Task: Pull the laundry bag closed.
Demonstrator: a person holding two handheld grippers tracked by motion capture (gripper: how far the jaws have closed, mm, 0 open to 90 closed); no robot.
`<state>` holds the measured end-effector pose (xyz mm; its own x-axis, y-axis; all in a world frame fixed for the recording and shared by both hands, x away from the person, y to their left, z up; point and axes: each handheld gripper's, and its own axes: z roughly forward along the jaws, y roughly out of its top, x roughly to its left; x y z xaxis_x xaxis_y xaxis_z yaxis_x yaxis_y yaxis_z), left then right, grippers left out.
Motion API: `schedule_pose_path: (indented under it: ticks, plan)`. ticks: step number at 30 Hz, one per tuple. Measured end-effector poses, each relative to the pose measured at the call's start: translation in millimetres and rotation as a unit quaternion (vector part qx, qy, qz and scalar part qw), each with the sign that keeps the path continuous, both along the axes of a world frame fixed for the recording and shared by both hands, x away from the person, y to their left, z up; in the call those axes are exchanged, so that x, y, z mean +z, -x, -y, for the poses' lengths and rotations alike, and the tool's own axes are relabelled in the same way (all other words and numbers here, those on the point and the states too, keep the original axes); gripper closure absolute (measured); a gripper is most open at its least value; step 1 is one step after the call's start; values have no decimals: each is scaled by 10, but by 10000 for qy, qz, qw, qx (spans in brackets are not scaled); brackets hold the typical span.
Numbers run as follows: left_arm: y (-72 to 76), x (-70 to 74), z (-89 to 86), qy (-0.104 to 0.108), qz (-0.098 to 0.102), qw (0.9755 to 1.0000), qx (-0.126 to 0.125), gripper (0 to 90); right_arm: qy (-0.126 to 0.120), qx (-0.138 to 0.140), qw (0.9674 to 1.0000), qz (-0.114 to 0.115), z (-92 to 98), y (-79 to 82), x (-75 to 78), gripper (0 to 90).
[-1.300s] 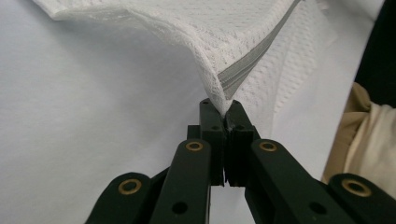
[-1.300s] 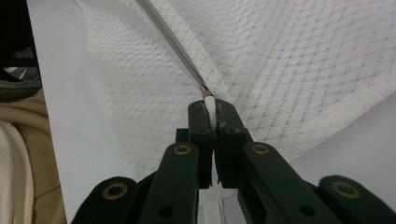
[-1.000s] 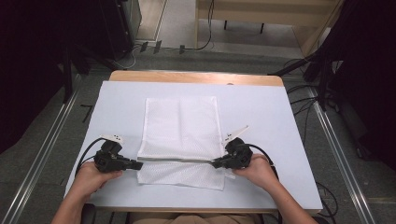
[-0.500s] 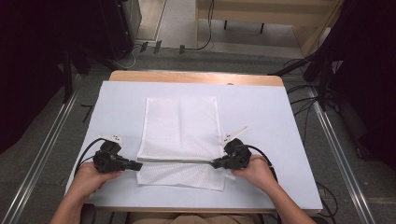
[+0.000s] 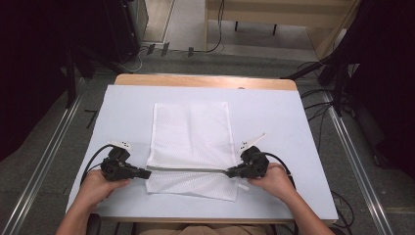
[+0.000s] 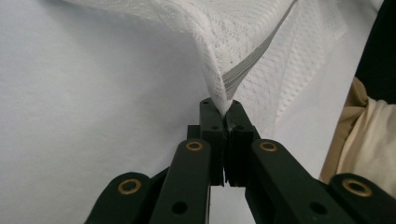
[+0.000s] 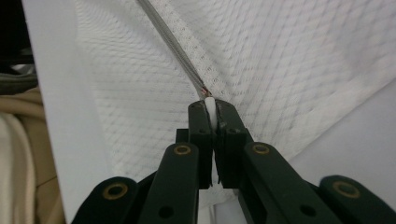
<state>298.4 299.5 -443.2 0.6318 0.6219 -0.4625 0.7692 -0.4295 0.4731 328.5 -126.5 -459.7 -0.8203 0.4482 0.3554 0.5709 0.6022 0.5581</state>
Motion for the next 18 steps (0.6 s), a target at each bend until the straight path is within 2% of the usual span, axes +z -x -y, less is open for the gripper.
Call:
schedule_pose_path:
  ticks: [3,4,5,7,10,14,16,18]
  plan:
    - [2,5,-6,47,31,10000,-58,879,84,73,9999,120,-52,13,19,874]
    - [10,3,-4,88,31,9999,-69,869,100,88,9999,90,-58,15,11,863]
    - [11,5,-12,43,80,9999,-88,854,115,141,9997,140,-57,13,8,839]
    - [9,18,-37,123,98,9999,-43,787,38,99,9999,126,-46,13,27,756]
    - [20,56,-67,266,263,9993,39,718,-80,92,9998,178,-8,18,53,683]
    - [24,90,-83,268,449,9985,148,641,-112,34,9993,361,22,17,72,615]
    - [23,105,-89,269,521,9981,208,590,-136,-86,9989,444,39,6,76,577]
    - [25,129,-99,282,700,9967,290,542,-164,-135,9979,617,68,-12,78,552]
